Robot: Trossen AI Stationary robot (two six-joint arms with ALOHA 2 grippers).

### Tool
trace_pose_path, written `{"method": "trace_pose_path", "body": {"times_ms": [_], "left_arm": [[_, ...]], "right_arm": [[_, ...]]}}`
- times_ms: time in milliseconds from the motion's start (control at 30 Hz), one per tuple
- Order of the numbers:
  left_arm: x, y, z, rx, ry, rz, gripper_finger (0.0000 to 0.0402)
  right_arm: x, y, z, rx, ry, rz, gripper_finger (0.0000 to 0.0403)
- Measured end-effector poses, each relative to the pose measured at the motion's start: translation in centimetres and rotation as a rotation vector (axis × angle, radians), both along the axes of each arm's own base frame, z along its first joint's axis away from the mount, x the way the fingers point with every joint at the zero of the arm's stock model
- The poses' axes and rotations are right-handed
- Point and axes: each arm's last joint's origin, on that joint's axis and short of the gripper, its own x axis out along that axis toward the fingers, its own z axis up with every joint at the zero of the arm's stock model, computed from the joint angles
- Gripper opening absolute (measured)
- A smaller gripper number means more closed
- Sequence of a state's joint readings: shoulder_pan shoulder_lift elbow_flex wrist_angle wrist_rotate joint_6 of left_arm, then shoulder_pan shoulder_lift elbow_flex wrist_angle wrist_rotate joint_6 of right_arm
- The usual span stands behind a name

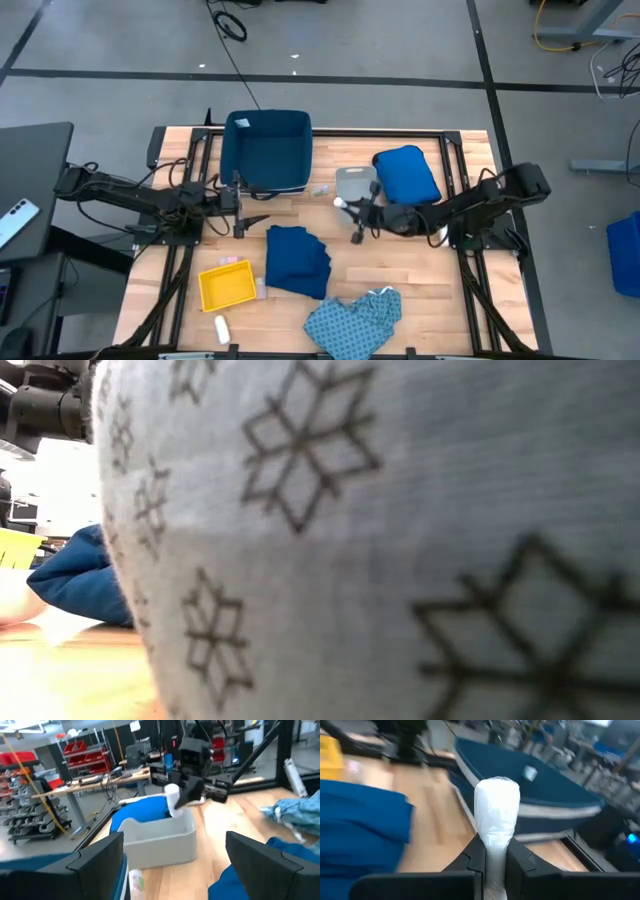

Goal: Pick & place medical supplies in basket/bin
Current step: Put the middle white rolled gauze into the gray bin

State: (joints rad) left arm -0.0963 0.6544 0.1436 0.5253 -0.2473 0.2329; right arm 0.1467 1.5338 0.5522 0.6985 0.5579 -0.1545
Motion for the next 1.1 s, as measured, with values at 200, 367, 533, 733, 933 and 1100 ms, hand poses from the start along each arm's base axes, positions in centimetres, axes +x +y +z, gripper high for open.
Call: {"method": "trace_pose_path", "body": {"times_ms": [200, 367, 533, 733, 933, 1100], "left_arm": [[0.0, 0.0, -0.1, -0.006, 0.005, 0.010, 0.0355], [0.0, 0.0, 0.0, -0.005, -0.001, 0.010, 0.0355], [0.0, 0.0, 0.1, 0.005, -0.006, 0.010, 0.0355], [0.0, 0.0, 0.2, 0.006, -0.013, 0.010, 0.0355], [0.0, 0.0, 0.1, 0.007, -0.007, 0.010, 0.0355], [0.0, 0.0, 0.0, 0.005, -0.001, 0.010, 0.0355]], "right_arm": [[-1.1, -2.6, -0.5, 0.151, 0.129, -0.052, 0.0033], [-1.6, -4.3, -1.2, 0.273, 0.201, -0.049, 0.0033], [-1.6, -5.5, -1.2, 0.347, 0.352, -0.078, 0.0033], [-1.1, -6.4, 0.4, 0.405, 0.482, -0.064, 0.0033], [-0.9, -6.6, 0.8, 0.404, 0.497, -0.027, 0.0104], [-1.2, -6.6, 0.5, 0.410, 0.541, -0.026, 0.0170]]}}
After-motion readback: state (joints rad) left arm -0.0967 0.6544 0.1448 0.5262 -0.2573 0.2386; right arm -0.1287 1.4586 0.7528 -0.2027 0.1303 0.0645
